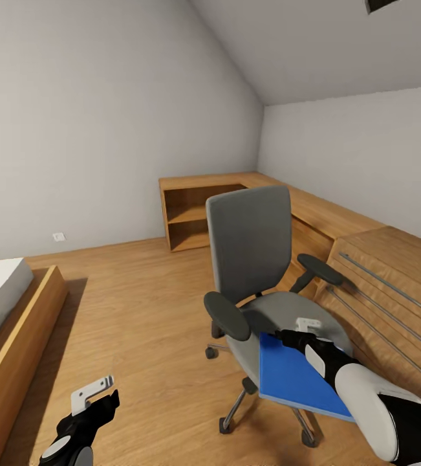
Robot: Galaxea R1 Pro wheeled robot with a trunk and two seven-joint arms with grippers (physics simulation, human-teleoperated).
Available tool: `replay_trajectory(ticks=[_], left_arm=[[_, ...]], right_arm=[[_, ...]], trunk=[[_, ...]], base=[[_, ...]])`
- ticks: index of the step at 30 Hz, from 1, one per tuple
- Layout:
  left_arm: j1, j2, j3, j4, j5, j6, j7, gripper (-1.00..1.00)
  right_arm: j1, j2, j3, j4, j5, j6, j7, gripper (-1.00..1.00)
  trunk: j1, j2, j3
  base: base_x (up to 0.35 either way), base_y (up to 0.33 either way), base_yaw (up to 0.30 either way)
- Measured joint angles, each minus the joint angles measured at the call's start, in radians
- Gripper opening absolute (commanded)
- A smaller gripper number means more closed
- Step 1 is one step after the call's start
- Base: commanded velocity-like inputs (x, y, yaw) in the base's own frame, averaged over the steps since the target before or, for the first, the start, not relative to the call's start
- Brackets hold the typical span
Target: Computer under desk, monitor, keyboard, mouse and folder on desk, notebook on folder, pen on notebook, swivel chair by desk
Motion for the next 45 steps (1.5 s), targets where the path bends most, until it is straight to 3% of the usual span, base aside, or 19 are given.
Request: replay_trajectory(ticks=[8,31,40,45], left_arm=[[0.0,-0.001,-0.003,0.002,-0.001,0.0,0.0,1.0],[-0.001,-0.002,-0.009,0.004,-0.002,0.0,0.0,1.0],[-0.001,-0.002,-0.02,0.009,-0.002,0.0,0.0,1.0],[-0.001,0.0,-0.045,0.02,-0.003,-0.003,0.001,1.0]], right_arm=[[0.0,0.0,0.0,-0.001,0.0,-0.001,0.0,1.0],[0.0,-0.001,-0.002,-0.003,-0.001,-0.012,0.001,1.0],[-0.001,-0.002,-0.005,-0.009,-0.006,-0.017,0.005,1.0],[0.0,-0.015,-0.009,-0.082,-0.014,0.004,0.007,1.0]], trunk=[[0.0,0.0,0.0],[-0.088,0.161,0.072],[-0.088,0.161,0.072],[-0.088,0.161,0.072]], base=[[-0.015,0.0,0.0],[0.0,0.0,0.0],[0.0,0.0,0.0],[0.0,0.0,0.0]])
